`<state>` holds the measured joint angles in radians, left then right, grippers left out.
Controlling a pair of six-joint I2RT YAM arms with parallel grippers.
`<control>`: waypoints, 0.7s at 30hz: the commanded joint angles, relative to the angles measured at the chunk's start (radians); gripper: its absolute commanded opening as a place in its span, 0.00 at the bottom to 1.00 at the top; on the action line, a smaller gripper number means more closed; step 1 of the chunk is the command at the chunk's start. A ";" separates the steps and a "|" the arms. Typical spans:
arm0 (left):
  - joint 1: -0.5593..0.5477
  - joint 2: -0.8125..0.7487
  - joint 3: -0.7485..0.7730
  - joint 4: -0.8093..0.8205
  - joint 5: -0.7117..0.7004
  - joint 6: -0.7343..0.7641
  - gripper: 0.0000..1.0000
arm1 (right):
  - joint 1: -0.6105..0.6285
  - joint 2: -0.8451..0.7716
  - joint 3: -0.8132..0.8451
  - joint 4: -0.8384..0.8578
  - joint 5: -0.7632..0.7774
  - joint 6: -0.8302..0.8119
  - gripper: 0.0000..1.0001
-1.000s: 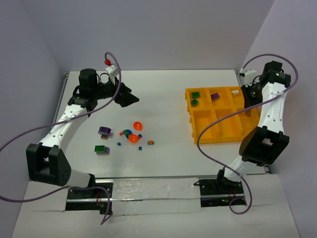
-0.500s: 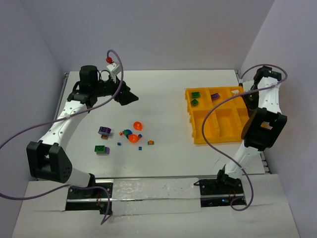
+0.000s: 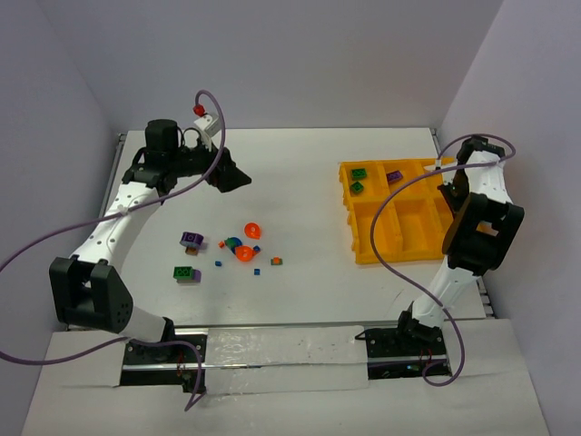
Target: Sort the legos into containers by color
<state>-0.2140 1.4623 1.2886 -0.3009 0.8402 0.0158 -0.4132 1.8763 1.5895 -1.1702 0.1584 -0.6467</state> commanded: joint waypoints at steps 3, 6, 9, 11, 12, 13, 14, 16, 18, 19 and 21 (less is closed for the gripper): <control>0.006 -0.001 0.053 -0.015 -0.029 0.009 0.99 | -0.006 0.008 0.022 0.069 0.032 0.010 0.48; 0.010 -0.018 0.040 -0.004 -0.055 -0.006 0.99 | -0.003 0.011 0.062 0.049 0.030 0.019 0.71; 0.020 -0.042 0.013 0.039 -0.082 -0.069 0.99 | 0.003 0.013 0.132 -0.001 0.016 0.028 0.78; 0.033 -0.053 -0.002 0.058 -0.080 -0.088 0.99 | 0.010 0.012 0.181 -0.023 0.001 0.037 0.79; 0.042 -0.064 -0.009 0.069 -0.076 -0.094 0.99 | 0.016 0.008 0.231 -0.047 -0.014 0.042 0.79; 0.042 -0.065 -0.014 0.072 -0.075 -0.096 0.99 | 0.016 0.007 0.233 -0.048 -0.025 0.045 0.79; 0.054 -0.078 -0.018 0.071 -0.084 -0.091 0.99 | 0.029 0.000 0.280 -0.068 -0.038 0.053 0.79; 0.078 -0.096 -0.030 0.051 -0.085 -0.067 0.99 | 0.058 -0.021 0.342 -0.084 -0.099 0.072 0.80; 0.111 -0.106 -0.037 0.028 -0.078 -0.048 0.99 | 0.086 -0.037 0.373 -0.081 -0.152 0.090 0.81; 0.118 -0.110 -0.036 0.020 -0.073 -0.034 0.99 | 0.102 -0.046 0.386 -0.077 -0.160 0.095 0.82; 0.169 -0.116 -0.025 -0.068 -0.023 0.078 0.98 | 0.148 -0.077 0.407 -0.053 -0.232 0.131 0.83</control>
<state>-0.1099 1.3875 1.2530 -0.2908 0.7698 -0.0268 -0.3386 1.8815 1.9338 -1.2101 0.0639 -0.5779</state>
